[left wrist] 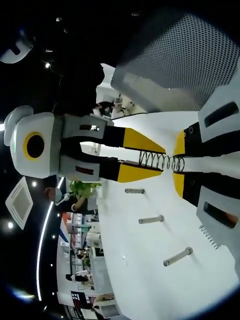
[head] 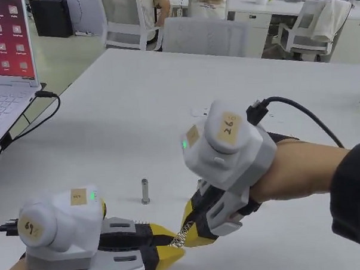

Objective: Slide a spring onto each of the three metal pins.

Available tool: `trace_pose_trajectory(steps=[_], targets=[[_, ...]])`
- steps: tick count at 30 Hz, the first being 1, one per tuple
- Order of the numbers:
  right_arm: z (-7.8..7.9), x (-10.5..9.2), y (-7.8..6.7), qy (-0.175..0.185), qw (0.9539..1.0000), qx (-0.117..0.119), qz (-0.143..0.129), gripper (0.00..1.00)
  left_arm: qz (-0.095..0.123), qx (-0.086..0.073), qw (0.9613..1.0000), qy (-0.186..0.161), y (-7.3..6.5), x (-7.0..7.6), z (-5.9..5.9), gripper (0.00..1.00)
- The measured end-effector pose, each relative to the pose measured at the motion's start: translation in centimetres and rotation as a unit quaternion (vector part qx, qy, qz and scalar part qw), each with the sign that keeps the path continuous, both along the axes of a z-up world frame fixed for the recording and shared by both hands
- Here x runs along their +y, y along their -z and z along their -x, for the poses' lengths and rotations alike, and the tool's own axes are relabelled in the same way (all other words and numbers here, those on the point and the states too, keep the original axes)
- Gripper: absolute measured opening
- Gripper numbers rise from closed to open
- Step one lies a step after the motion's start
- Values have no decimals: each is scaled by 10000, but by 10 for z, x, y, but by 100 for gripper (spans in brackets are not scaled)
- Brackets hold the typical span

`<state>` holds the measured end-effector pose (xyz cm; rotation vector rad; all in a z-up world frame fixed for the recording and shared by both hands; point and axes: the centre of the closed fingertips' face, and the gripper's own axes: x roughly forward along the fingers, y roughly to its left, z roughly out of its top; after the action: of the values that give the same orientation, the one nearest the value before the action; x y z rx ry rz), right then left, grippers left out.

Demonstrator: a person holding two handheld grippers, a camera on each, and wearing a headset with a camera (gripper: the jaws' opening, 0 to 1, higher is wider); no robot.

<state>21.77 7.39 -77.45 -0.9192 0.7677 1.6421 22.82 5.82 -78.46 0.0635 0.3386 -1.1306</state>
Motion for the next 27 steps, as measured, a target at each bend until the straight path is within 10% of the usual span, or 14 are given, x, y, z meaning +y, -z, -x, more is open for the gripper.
trace_pose_trajectory(steps=[27], targets=[[2,1,1,-33,9998,-125,133,8,-44,-15,10000,67,3,-3,-1,3]])
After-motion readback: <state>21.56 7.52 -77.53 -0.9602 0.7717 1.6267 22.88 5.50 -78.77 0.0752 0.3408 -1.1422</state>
